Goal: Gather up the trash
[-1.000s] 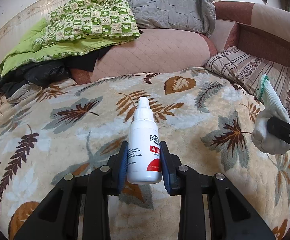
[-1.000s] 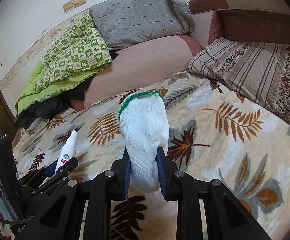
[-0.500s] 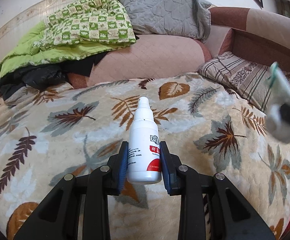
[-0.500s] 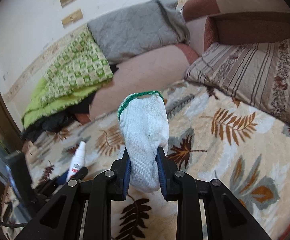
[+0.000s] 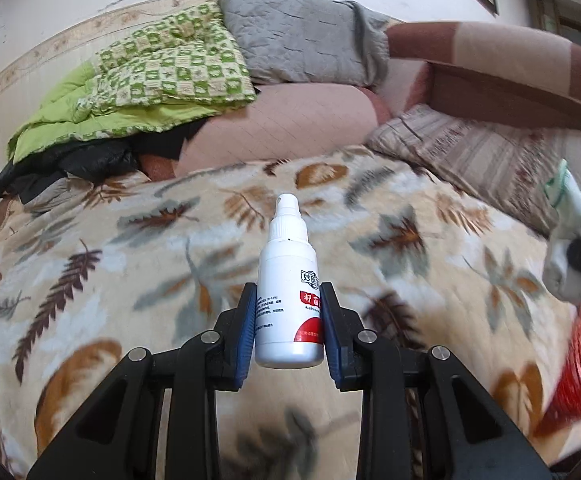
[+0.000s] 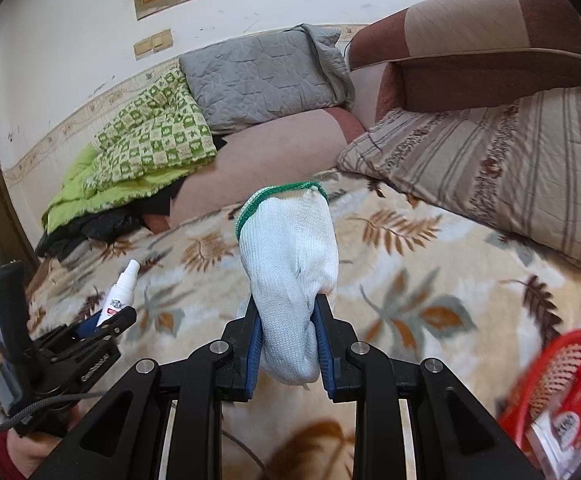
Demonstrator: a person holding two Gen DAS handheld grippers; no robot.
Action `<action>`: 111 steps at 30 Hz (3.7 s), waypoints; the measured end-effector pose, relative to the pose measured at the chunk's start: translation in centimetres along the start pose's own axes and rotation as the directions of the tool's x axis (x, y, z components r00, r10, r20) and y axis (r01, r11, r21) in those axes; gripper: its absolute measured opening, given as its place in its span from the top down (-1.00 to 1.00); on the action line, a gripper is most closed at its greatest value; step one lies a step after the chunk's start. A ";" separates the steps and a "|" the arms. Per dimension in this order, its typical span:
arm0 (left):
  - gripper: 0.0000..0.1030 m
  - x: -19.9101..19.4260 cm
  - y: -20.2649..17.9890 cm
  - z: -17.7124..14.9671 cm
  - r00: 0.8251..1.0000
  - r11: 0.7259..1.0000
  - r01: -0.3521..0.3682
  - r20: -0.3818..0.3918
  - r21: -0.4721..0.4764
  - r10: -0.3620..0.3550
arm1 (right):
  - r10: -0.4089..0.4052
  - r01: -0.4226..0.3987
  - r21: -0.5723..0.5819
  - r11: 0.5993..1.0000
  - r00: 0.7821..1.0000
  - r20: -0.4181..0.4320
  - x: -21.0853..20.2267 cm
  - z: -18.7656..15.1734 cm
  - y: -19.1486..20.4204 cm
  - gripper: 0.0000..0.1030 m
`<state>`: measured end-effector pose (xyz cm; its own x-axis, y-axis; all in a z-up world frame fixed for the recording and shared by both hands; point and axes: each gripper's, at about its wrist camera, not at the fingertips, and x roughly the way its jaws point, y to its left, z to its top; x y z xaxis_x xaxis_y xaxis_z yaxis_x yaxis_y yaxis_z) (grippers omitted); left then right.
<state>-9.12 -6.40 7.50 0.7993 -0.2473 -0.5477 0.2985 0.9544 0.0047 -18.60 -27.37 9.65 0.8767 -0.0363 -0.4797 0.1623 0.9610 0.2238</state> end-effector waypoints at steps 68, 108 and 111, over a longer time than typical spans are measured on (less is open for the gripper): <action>0.44 -7.8 -29.2 1.7 0.777 0.730 0.628 -0.260 0.269 -0.573 | -0.221 0.231 0.374 0.898 0.973 -0.069 -17.7 -6.1 -22.5 0.48; -0.69 -9.5 -19.0 -1.8 0.935 0.882 0.351 -0.165 0.315 -0.313 | -0.447 0.473 0.226 0.851 0.880 -0.159 -16.6 -6.4 -13.4 -0.64; -0.69 -9.7 -17.5 -2.0 0.942 0.892 0.331 -0.158 0.307 -0.295 | -0.450 0.478 0.217 0.851 0.877 -0.169 -16.2 -6.6 -12.3 -0.65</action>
<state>-23.10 -20.33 11.06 0.5827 -0.4881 -0.6497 0.6911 0.7183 0.0801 -37.78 -36.76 9.12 0.6194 -0.4180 -0.6645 0.6557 0.7409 0.1451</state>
